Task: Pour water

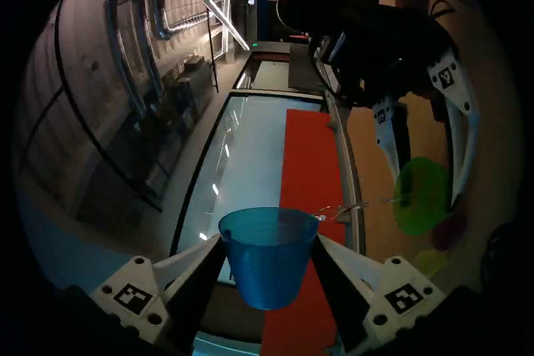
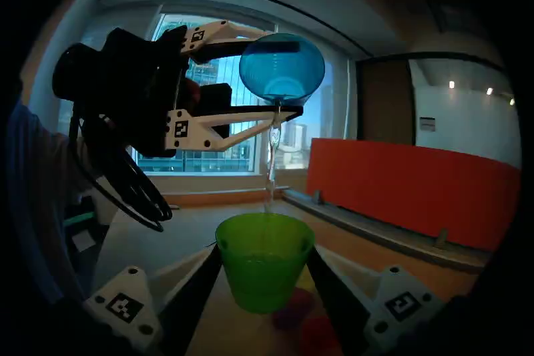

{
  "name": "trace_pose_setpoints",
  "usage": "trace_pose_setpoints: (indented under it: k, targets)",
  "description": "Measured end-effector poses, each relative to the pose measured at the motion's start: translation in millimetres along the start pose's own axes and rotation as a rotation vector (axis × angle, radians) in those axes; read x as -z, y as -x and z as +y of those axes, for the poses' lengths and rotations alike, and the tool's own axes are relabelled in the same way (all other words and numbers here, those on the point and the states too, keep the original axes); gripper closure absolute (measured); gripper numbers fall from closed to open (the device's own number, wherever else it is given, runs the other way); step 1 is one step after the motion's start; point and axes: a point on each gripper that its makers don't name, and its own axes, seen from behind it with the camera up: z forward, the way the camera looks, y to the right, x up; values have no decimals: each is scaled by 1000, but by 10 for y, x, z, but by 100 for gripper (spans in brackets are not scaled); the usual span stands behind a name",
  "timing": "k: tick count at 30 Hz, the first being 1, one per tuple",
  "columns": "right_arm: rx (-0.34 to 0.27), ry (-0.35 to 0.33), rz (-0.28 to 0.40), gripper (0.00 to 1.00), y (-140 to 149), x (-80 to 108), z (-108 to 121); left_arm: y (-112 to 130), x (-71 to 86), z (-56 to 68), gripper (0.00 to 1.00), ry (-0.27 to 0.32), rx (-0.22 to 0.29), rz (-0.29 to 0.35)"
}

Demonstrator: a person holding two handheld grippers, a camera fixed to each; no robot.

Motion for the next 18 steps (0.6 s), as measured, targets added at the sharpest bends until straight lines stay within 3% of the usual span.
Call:
trace_pose_setpoints:
  k: [18]
  targets:
    - [2, -2, 3, 11, -27, -5, -26, -127, 45, -3, 15, -29, -193, 5]
